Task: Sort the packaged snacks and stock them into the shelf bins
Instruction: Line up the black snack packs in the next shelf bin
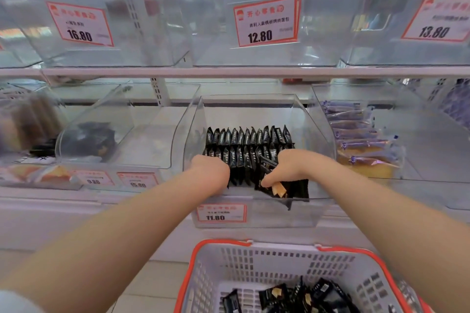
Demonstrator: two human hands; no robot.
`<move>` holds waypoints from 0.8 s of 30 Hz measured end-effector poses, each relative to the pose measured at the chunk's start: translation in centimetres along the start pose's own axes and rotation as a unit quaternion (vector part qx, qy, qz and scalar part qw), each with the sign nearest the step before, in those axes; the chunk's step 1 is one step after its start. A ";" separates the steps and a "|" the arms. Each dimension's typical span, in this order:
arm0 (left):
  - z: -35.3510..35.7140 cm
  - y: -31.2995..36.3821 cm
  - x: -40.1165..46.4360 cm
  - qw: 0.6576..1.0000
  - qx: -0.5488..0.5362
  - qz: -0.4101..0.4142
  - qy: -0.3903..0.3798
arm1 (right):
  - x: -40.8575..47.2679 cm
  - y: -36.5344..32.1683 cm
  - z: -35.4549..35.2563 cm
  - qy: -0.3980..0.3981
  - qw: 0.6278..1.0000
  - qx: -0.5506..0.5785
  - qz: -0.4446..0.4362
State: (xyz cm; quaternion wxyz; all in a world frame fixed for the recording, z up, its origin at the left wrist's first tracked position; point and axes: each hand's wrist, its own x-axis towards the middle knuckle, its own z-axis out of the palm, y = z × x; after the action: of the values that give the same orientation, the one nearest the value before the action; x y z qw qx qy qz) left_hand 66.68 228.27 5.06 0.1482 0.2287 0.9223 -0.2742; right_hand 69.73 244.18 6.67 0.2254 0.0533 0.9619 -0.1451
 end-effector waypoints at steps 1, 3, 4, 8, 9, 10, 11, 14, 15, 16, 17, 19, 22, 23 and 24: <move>0.1 0.0 0.1 1.000 0.004 0.007 -0.009 | 0.2 0.2 0.3 -0.010 1.000 -0.008 0.004; 0.4 0.0 0.5 0.999 0.013 0.027 -0.026 | 0.7 0.4 1.2 -0.026 0.999 -0.030 0.014; 0.6 -0.1 0.7 0.999 0.017 0.037 -0.029 | 1.0 0.4 1.7 -0.027 0.999 -0.042 0.018; 1.0 -0.4 1.1 0.997 0.031 0.061 -0.027 | 1.7 0.6 2.7 -0.006 0.997 -0.067 0.026; 1.2 -0.4 1.2 0.997 0.029 0.066 -0.031 | 1.7 0.6 2.8 -0.005 0.998 -0.063 0.027; 1.3 -0.5 1.3 0.996 0.024 0.071 -0.039 | 1.8 0.7 2.9 -0.007 0.998 -0.055 0.026; 1.4 -0.7 1.4 0.996 0.018 0.077 -0.045 | 1.8 0.7 2.9 -0.012 0.999 -0.043 0.027; 1.3 -0.8 1.4 0.995 -0.011 0.080 -0.064 | 1.8 0.5 3.1 -0.020 0.999 -0.005 0.032; 1.2 -0.7 1.3 0.994 -0.018 0.083 -0.073 | 1.8 0.4 3.1 -0.018 0.999 0.002 0.034; 1.0 -0.6 1.3 0.993 -0.030 0.084 -0.081 | 1.8 0.1 3.2 -0.014 0.999 0.005 0.036; 0.9 -0.6 1.3 0.992 -0.042 0.084 -0.085 | 1.7 -0.1 3.3 -0.011 0.999 0.008 0.038; 0.4 -0.6 1.2 0.991 -0.078 0.084 -0.076 | 1.7 -0.6 3.6 -0.012 0.999 0.014 0.043; -0.4 -1.3 1.1 0.981 -0.181 0.056 -0.041 | 1.6 -1.4 3.8 -0.006 0.999 0.019 0.047; -0.7 -1.4 1.2 0.980 -0.194 0.043 -0.029 | 1.5 -1.8 3.7 -0.005 0.999 0.018 0.042; -1.0 -1.5 1.1 0.981 -0.190 0.028 -0.022 | 1.4 -2.4 3.7 -0.011 0.999 0.016 0.036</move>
State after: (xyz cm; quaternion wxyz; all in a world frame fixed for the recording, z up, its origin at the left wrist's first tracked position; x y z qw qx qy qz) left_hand 64.82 228.12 6.04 0.2173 0.2161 0.9472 -0.0943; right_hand 69.65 240.87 3.54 0.2399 0.0898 0.9545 -0.1528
